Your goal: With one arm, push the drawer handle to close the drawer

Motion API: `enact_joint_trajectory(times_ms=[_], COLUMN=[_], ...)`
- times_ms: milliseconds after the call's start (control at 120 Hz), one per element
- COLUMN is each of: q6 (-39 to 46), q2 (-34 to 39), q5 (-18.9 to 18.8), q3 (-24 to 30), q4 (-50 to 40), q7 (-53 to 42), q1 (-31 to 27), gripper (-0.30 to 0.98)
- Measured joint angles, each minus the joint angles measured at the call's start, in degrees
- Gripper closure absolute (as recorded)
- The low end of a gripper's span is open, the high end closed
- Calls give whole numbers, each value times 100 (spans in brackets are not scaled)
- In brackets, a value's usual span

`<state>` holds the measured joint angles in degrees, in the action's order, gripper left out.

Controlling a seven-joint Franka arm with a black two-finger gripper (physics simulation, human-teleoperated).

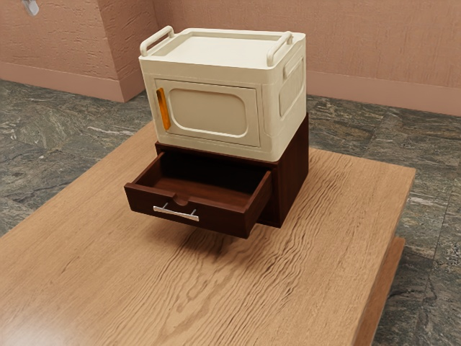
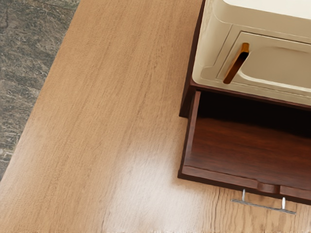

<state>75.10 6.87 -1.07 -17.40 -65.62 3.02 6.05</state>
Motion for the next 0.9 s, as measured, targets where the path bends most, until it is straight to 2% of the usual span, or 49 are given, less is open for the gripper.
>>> enact_joint_trajectory(times_ms=[42,83,117,167,233,292,383,483,667,708,817,900], q6=[-7,22,91,226,409,514,981,1876,3326,3550,3959,4168], q2=[38,538,1150,2247,3231,3667,3832,3138,1942,1808,1577,1330], q5=[90,111,119,126,152,176,255,404,518,529,531,534], q3=[7,20,160,776,1170,1316,1492,1554,1581,1581,1582,1582], q4=[-206,-991,-1845,-3321,-5255,-6409,-7430,-7818,-7756,-7699,-7599,-7404], q7=[-27,-50,-68,-89,-50,6,89,160,273,298,379,434], q1=[61,217,150,-412,-679,-724,-561,-346,127,191,271,319], gripper=[2,2,2,2,2,2,2,2,6,12,40,55])
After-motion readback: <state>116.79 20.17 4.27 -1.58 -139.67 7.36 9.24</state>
